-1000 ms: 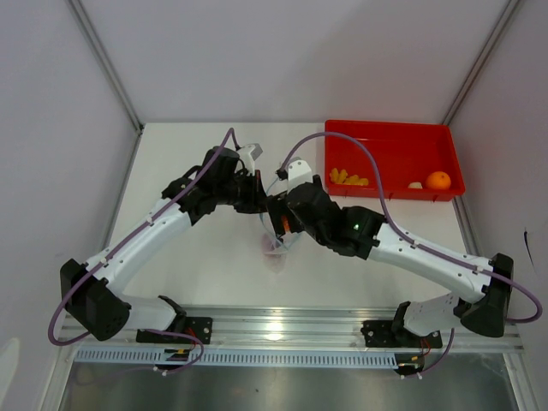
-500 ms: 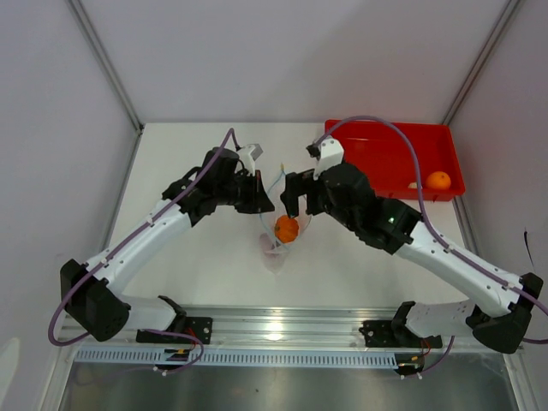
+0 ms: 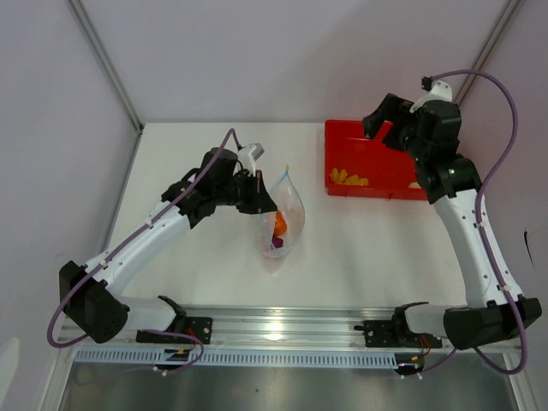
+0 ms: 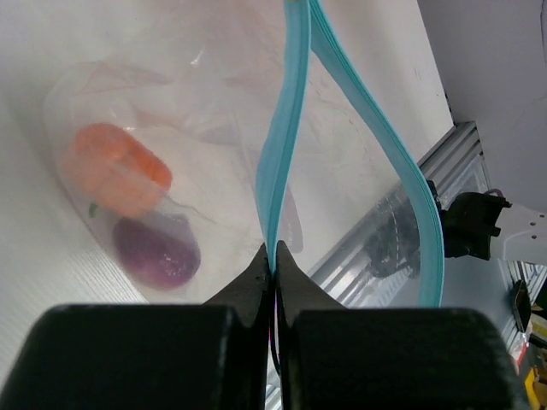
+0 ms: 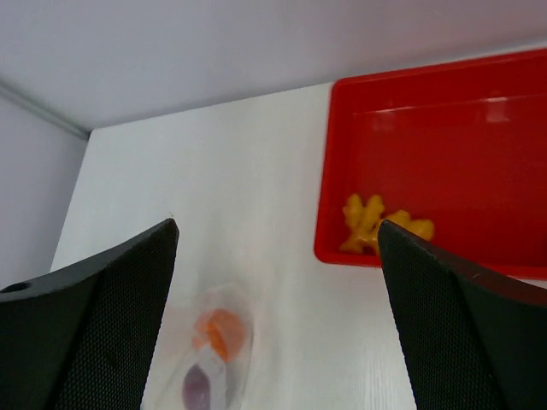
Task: Place the food in the zip-top bag and seal the zipper
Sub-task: Pick up the fake fruit from the bin.
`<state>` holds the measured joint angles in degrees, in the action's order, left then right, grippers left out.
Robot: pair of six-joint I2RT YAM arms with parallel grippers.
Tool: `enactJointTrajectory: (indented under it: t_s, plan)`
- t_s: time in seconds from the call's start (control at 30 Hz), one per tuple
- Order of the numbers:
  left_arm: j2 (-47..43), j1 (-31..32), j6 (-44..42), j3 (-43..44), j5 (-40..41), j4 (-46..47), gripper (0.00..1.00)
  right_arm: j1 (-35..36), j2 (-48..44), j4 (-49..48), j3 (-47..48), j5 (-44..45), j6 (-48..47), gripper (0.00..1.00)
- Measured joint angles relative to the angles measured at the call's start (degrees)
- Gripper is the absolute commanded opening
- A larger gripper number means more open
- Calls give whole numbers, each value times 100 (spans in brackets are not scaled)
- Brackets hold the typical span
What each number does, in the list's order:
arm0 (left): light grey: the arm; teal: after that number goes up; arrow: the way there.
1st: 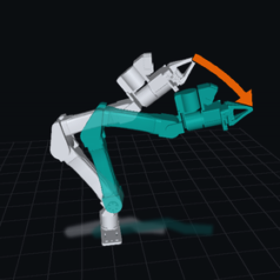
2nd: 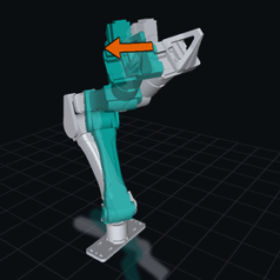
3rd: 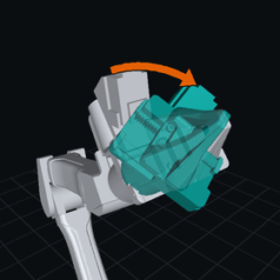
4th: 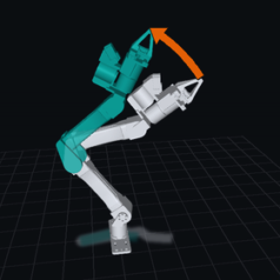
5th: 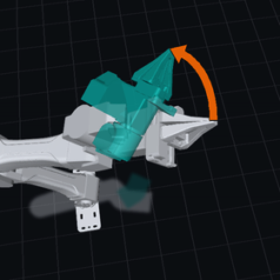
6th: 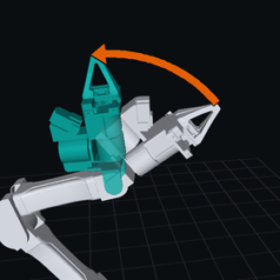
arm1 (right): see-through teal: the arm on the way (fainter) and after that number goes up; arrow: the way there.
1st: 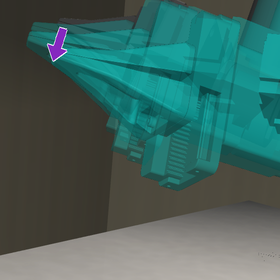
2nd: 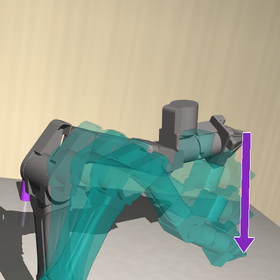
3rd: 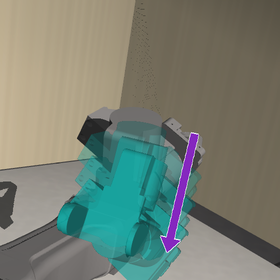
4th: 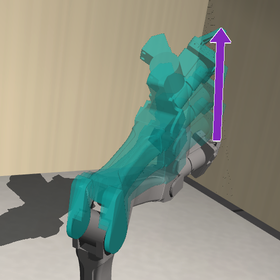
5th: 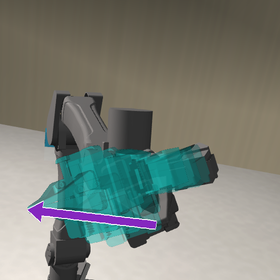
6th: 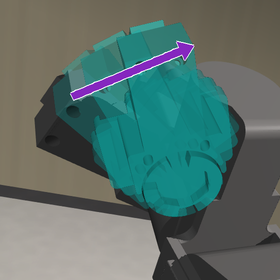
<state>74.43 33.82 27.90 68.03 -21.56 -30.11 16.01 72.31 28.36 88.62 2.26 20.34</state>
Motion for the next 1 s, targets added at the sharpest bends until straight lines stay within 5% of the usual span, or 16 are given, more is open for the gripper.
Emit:
enactJointTrajectory:
  t_s: [0.37,1.0]
  plan:
    - [-225,-4,-101,-118,-188,302,1,-2599,1231,144,-496,111,734,99]
    - [-389,-4,-87,-426,-627,612,1,-3198,3228,439,-402,1775,555,99]
